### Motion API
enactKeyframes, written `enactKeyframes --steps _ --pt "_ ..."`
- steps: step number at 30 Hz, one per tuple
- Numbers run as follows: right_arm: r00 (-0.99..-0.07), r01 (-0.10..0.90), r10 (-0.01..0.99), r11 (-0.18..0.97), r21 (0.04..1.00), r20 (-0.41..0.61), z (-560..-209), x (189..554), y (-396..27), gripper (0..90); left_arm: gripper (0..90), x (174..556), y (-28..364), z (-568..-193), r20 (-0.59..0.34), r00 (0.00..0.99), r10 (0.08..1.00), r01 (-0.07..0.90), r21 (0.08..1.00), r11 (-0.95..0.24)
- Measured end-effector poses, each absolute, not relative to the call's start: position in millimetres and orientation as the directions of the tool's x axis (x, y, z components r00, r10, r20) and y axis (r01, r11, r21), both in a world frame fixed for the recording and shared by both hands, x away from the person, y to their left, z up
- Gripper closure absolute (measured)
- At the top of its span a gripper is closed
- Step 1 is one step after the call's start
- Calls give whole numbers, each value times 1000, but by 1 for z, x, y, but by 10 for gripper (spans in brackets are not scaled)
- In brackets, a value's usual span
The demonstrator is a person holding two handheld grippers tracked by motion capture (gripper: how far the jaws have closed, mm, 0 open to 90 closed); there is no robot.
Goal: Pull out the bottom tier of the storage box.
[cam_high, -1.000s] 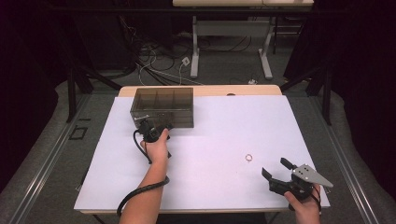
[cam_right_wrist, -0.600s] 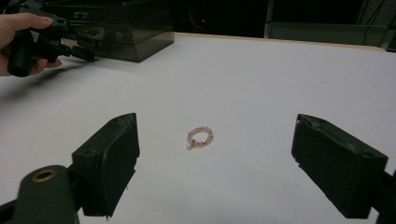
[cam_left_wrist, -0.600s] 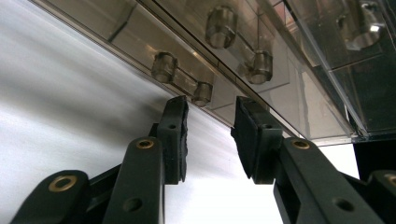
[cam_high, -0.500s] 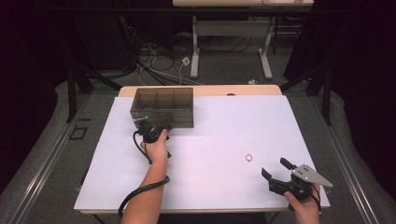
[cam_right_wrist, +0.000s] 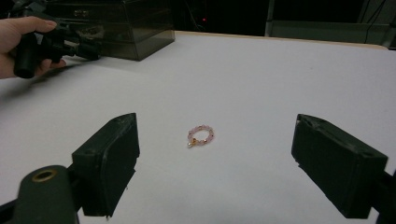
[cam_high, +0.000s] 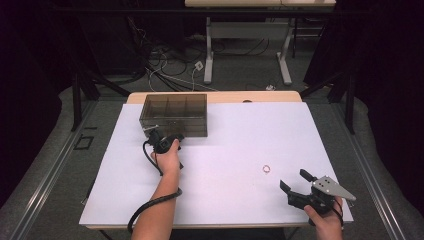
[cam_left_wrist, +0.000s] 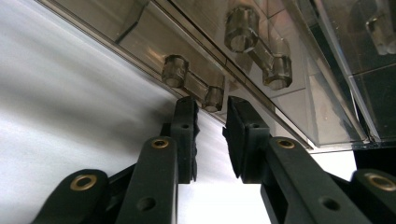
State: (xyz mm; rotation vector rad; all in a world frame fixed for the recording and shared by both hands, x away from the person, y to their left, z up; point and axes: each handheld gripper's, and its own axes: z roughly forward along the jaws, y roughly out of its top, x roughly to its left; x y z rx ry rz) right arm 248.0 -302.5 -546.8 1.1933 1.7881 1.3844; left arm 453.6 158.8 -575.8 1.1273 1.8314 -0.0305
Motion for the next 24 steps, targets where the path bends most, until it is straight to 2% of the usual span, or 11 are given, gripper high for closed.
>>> enactKeyframes --steps 6,24 --pt "-437 296 896 60 953 79 -547 248 -302 146 789 455 158 -576 -728 -131 673 703 410 581" --pt "-437 298 896 62 952 78 -547 248 -302 147 815 456 160 -578 -725 -111 680 718 414 560"
